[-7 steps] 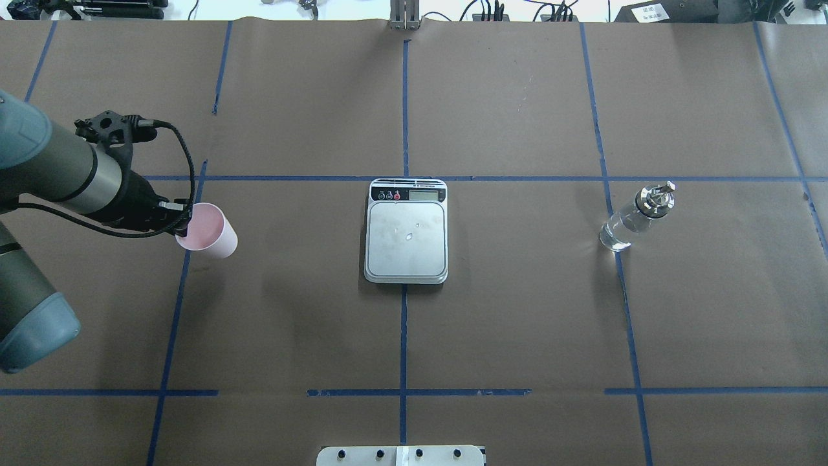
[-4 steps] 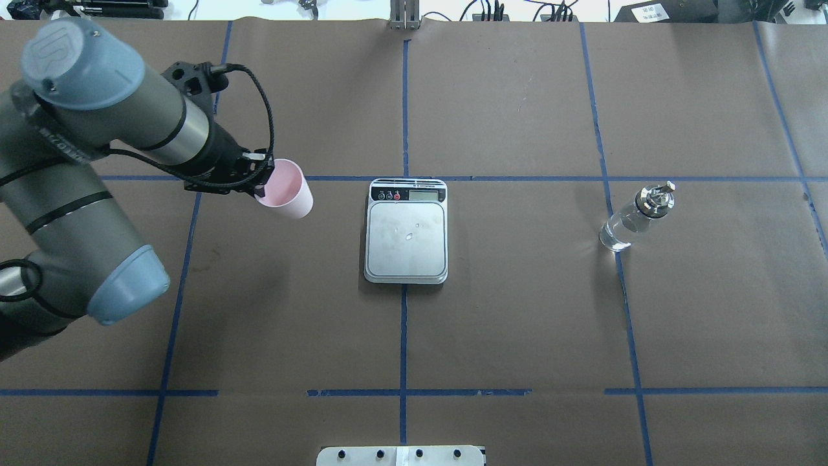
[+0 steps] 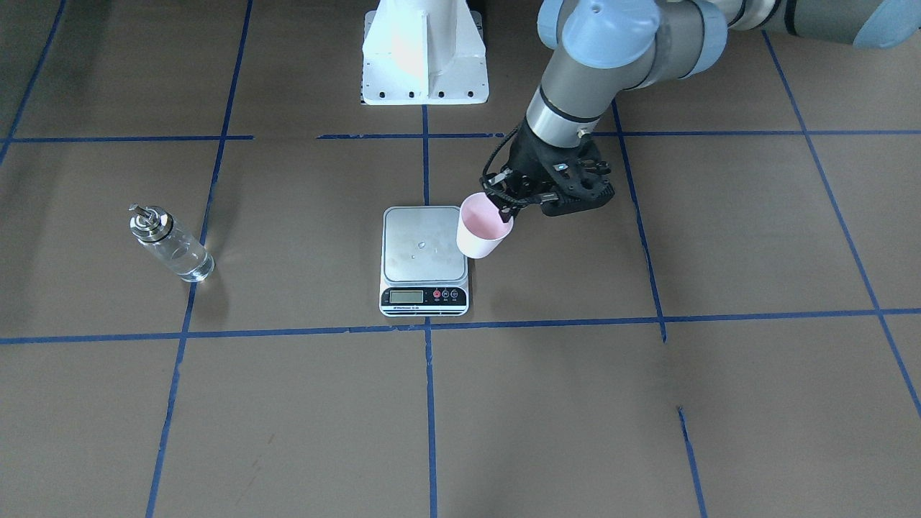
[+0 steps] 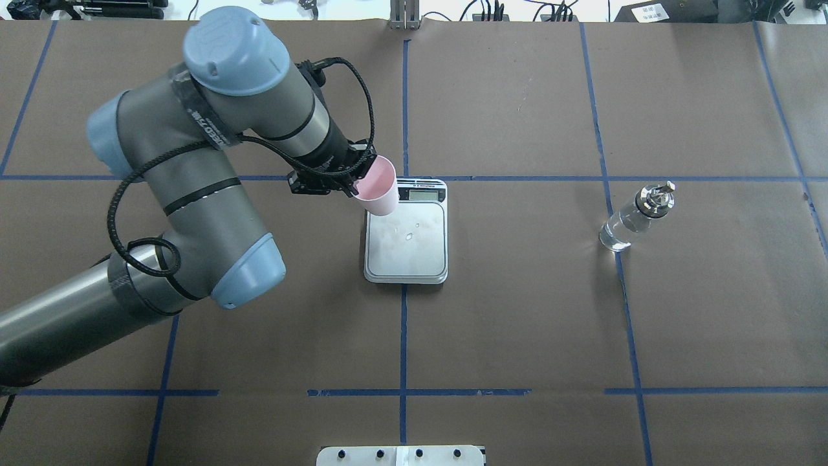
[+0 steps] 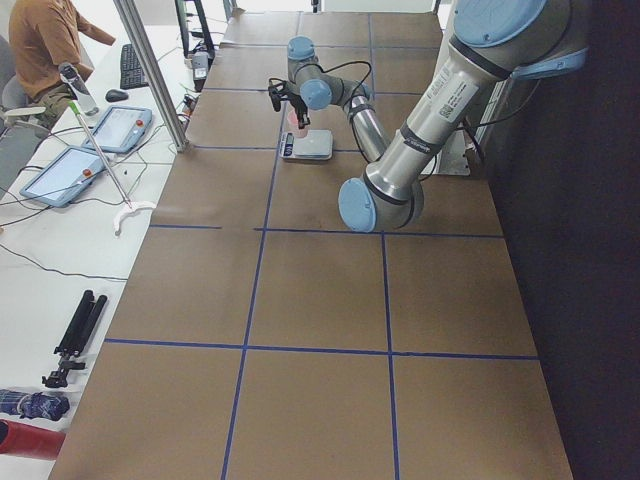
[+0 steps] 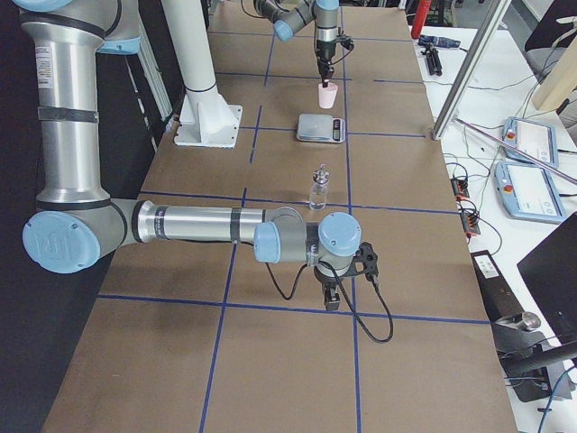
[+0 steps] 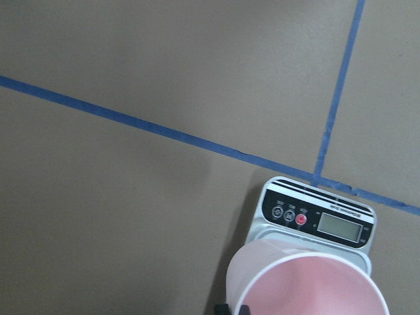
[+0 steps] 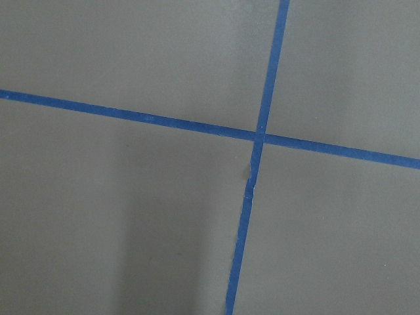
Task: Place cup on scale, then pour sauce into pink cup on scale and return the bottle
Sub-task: 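Lift the pink cup with the left gripper and carry it over the scale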
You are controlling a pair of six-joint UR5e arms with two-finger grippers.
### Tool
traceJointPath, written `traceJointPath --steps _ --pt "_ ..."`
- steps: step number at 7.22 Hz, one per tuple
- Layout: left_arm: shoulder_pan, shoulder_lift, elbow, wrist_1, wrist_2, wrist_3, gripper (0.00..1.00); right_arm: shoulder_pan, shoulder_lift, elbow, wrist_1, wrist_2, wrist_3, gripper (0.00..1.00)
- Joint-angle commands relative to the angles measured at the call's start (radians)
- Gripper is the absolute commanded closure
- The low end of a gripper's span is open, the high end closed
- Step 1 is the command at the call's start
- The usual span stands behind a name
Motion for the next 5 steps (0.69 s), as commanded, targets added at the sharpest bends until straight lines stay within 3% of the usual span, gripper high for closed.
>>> traceJointPath --steps 1,5 --pt "0.086 -0.025 0.053 0.000 0.071 -0.034 1.00 0.000 0.000 0.000 0.000 -0.001 0.000 0.00" --pt "0.089 -0.034 0.060 0.002 0.072 -0.033 1.00 0.000 0.000 -0.001 0.000 0.001 -0.002 0.00"
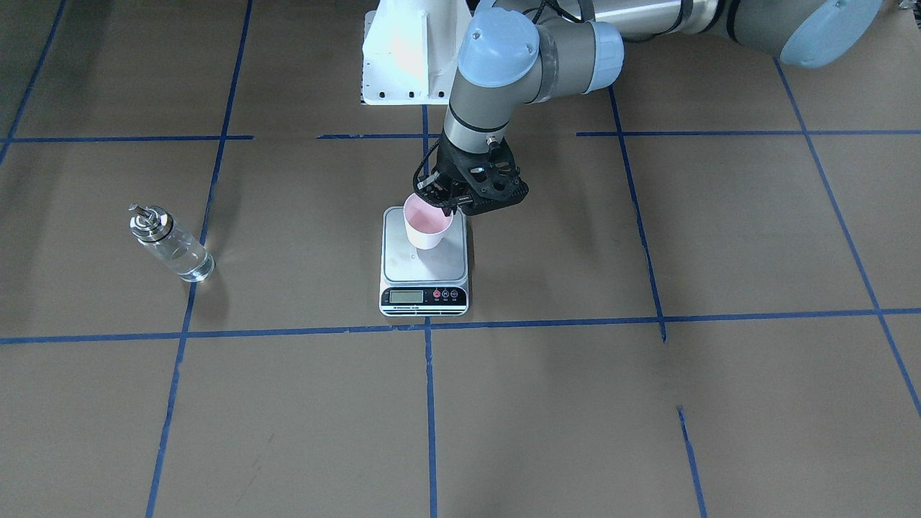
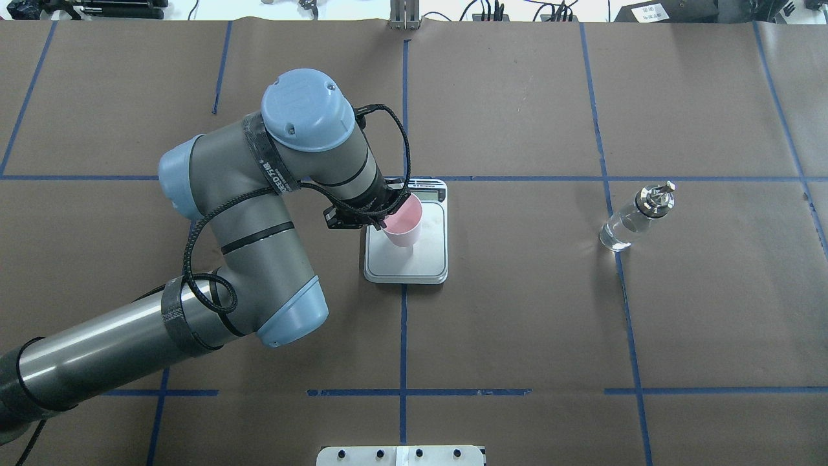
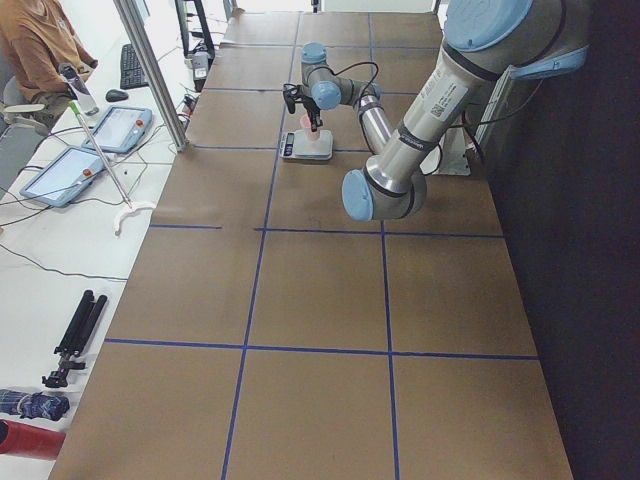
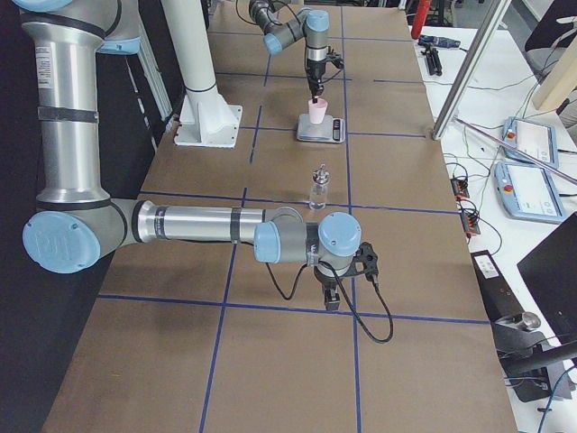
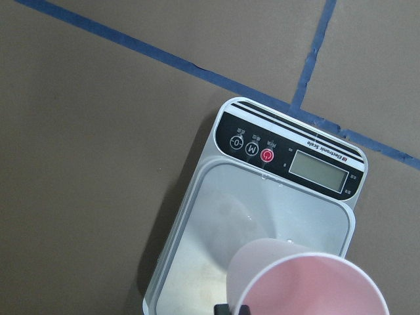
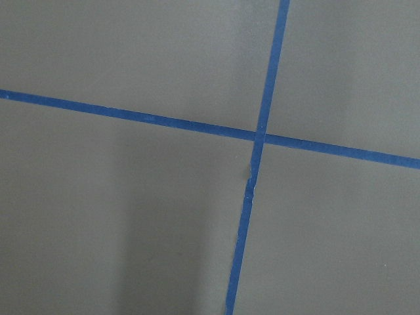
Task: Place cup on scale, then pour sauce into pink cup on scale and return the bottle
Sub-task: 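Lift the pink cup with the left gripper and carry it over the scale, then lower the pink cup onto the scale and open the left gripper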
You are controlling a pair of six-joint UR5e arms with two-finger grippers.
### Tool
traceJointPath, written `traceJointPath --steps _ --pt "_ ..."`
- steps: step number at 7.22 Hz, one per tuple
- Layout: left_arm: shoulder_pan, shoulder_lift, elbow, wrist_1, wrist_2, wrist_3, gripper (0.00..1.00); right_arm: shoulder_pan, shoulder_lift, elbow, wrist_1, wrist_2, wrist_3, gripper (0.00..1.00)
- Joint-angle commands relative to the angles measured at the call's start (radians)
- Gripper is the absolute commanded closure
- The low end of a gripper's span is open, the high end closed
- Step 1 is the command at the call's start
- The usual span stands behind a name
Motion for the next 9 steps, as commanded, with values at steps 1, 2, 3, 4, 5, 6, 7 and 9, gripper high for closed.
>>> traceJointPath --steps 1,2,3,4,5,6,7,9 --pt "0.001 0.001 0.005 0.000 0.002 0.000 1.00 0.002 0.000 0.001 0.000 0.000 0.000 0.00" --pt "0.001 0.002 0.014 0.000 0.002 0.000 1.00 0.000 0.000 0.002 0.000 0.000 -0.001 0.00" --pt "0.001 0.002 0.014 0.000 0.002 -0.002 1.00 0.000 0.002 0.002 0.000 0.000 0.000 0.00" --pt "0.001 0.002 0.014 0.000 0.000 -0.005 1.00 0.000 0.002 0.001 0.000 0.000 0.000 0.00" --pt "0.001 0.002 0.013 0.000 -0.001 -0.011 0.63 0.000 0.002 0.001 0.000 0.000 0.000 0.00" --pt "0.001 0.002 0.014 -0.001 -0.003 -0.011 0.27 0.000 0.002 0.001 0.000 0.000 0.000 0.00" --pt "0.001 0.001 0.013 -0.001 -0.003 -0.011 0.01 0.000 0.002 0.001 0.000 0.000 0.000 0.00" --pt "0.001 0.004 -0.014 0.003 0.000 -0.005 0.00 0.000 0.002 0.002 -0.002 0.002 0.002 0.00"
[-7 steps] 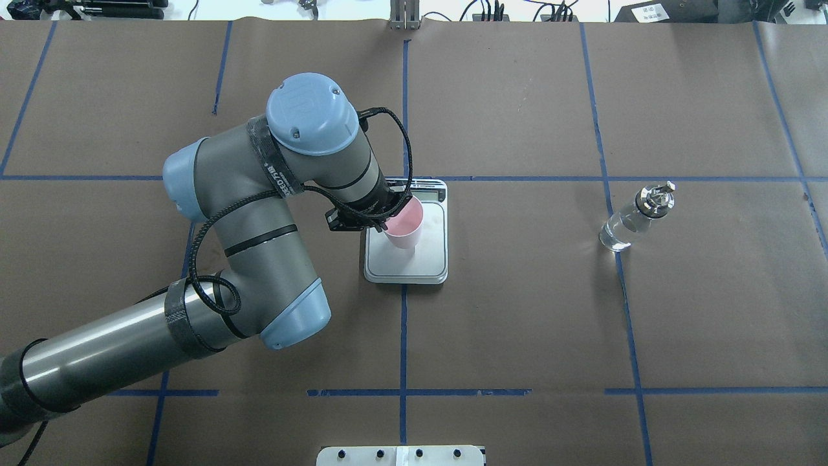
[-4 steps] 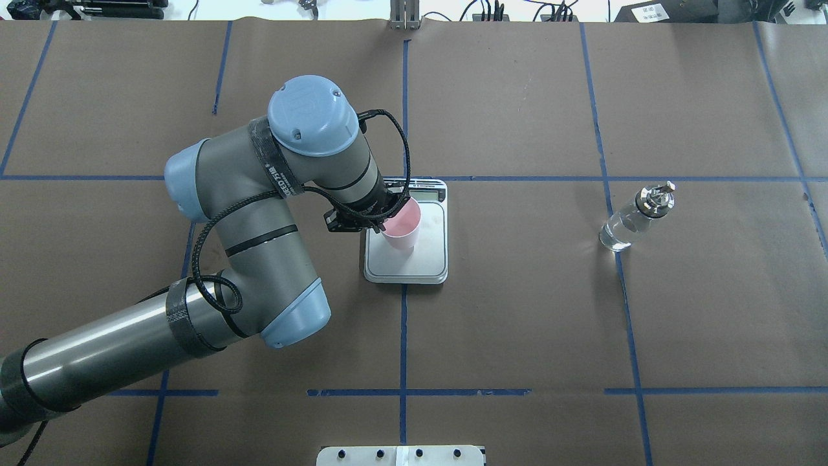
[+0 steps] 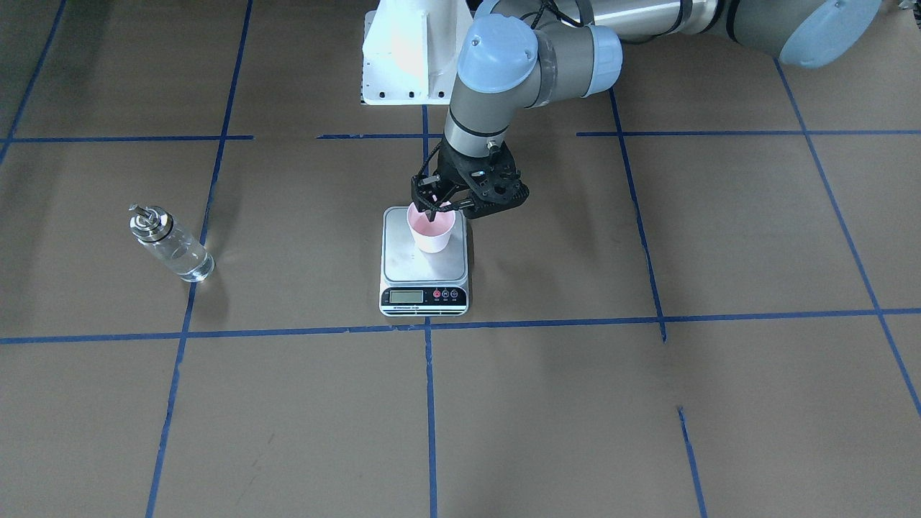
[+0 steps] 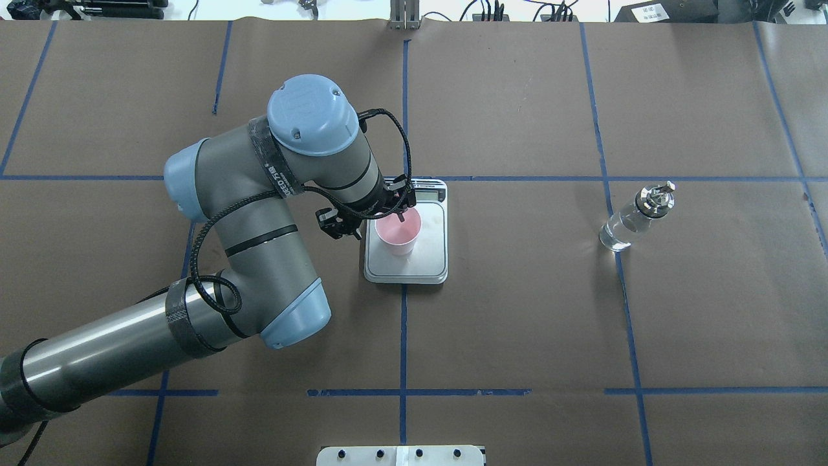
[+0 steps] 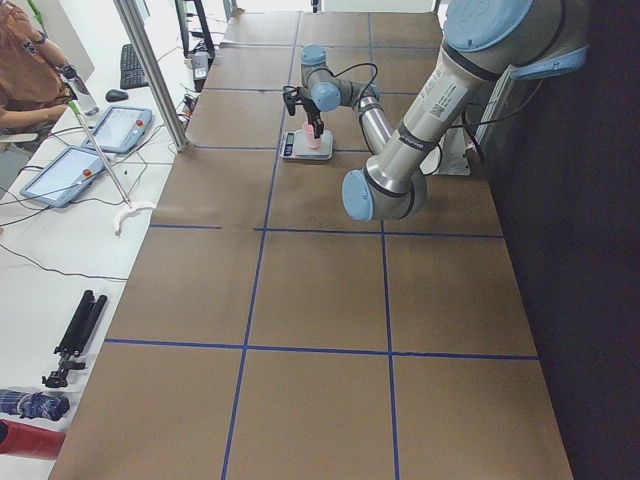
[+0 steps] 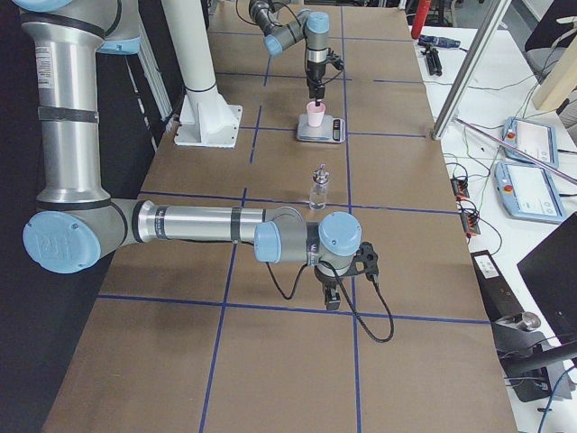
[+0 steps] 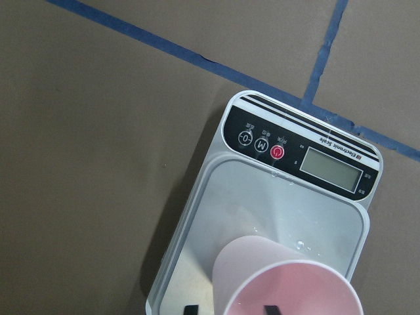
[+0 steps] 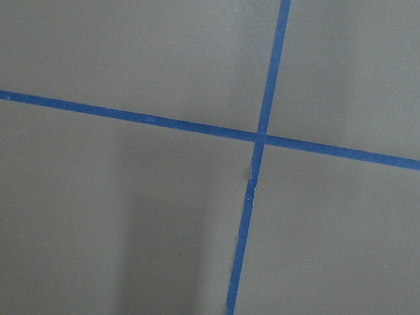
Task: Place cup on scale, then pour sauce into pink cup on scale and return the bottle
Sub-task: 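Lower the pink cup onto the scale and open the left gripper, then withdraw the left gripper from the cup while the right gripper approaches the glass bottle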
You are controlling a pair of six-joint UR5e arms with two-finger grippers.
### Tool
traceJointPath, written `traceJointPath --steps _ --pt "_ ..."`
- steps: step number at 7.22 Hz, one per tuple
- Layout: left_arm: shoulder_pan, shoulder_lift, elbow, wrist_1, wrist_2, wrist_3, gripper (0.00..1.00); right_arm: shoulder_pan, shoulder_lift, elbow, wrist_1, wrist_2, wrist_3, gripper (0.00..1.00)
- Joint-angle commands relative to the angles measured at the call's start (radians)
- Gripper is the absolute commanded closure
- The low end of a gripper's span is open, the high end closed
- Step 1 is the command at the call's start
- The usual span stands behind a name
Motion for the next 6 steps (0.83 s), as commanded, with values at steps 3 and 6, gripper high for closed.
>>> traceJointPath --steps 3,6 --pt "-0.015 0.176 -0.328 0.075 -0.002 0.167 0.00 -0.003 -0.012 0.104 0.003 0.013 0.162 0.00" --pt "-0.051 0.292 -0.452 0.077 -0.002 0.269 0.00 -0.139 -0.064 0.375 0.003 -0.086 0.305 0.00"
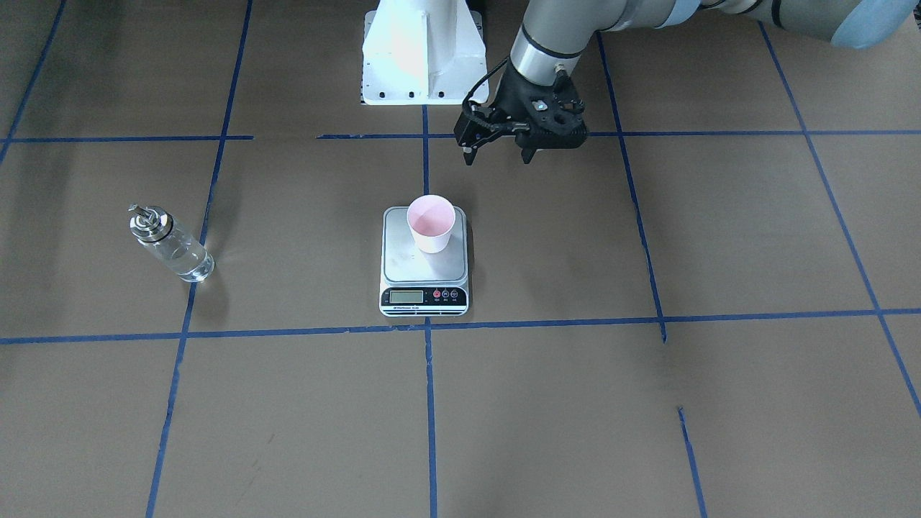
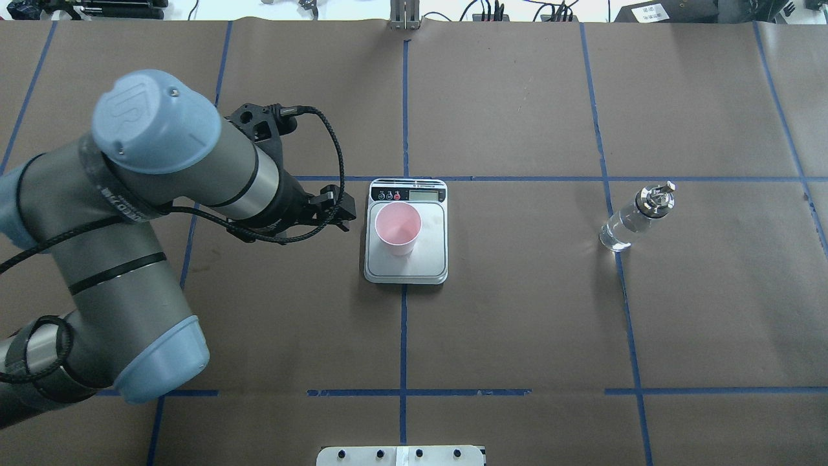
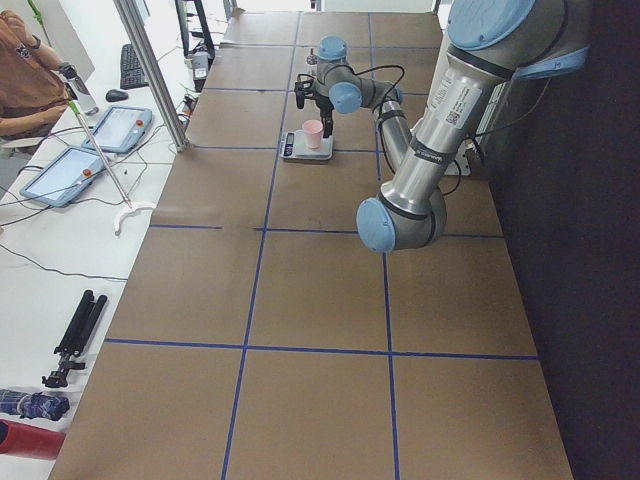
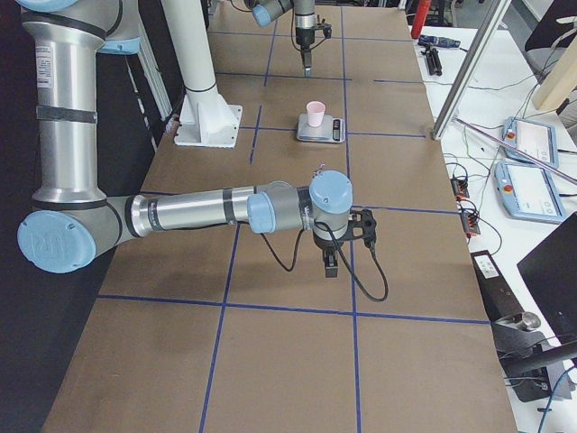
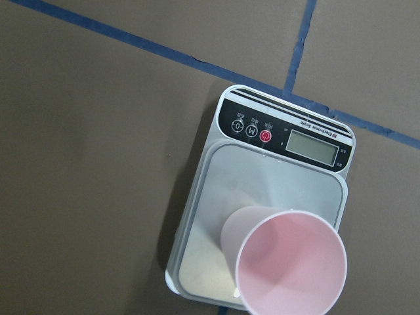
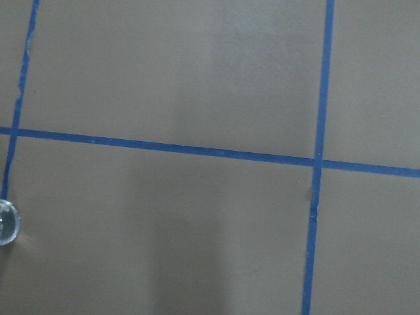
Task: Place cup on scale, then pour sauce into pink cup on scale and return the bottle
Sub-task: 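Withdraw the left gripper from the cup while the right gripper approaches the glass bottle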
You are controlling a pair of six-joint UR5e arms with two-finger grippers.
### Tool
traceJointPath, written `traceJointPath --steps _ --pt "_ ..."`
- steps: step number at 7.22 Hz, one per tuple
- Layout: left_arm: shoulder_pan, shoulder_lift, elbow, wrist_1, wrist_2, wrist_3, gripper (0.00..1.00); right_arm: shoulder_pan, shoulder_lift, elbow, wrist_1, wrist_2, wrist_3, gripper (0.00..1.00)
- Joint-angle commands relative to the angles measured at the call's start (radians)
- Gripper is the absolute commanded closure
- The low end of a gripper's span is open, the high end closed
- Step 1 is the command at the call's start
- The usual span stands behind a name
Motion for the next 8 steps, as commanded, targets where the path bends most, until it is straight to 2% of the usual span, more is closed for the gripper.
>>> traceJointPath --steps 1,4,5,6,7,8 --pt "-0.007 0.049 -0.057 0.001 0.002 0.027 0.00 -0.140 -0.010 0.185 0.000 -0.078 0.165 0.00" --pt "-0.033 0.078 -0.049 0.004 -0.007 0.083 0.00 -0.324 -0.005 0.354 -0.002 -0.179 0.461 0.00" --pt "-0.068 0.122 -0.072 0.005 -0.010 0.149 0.00 -0.415 0.009 0.369 -0.002 -0.269 0.602 0.00" --pt "-0.114 0.142 -0.090 0.054 -0.065 0.259 0.00 -0.487 0.039 0.373 0.000 -0.330 0.709 0.00" --pt "-0.159 0.146 -0.118 0.133 -0.072 0.401 0.00 -0.539 0.051 0.376 0.014 -0.354 0.762 0.00" --pt "-0.197 0.188 -0.154 0.173 -0.073 0.516 0.00 -0.594 0.053 0.374 0.082 -0.406 0.846 0.00"
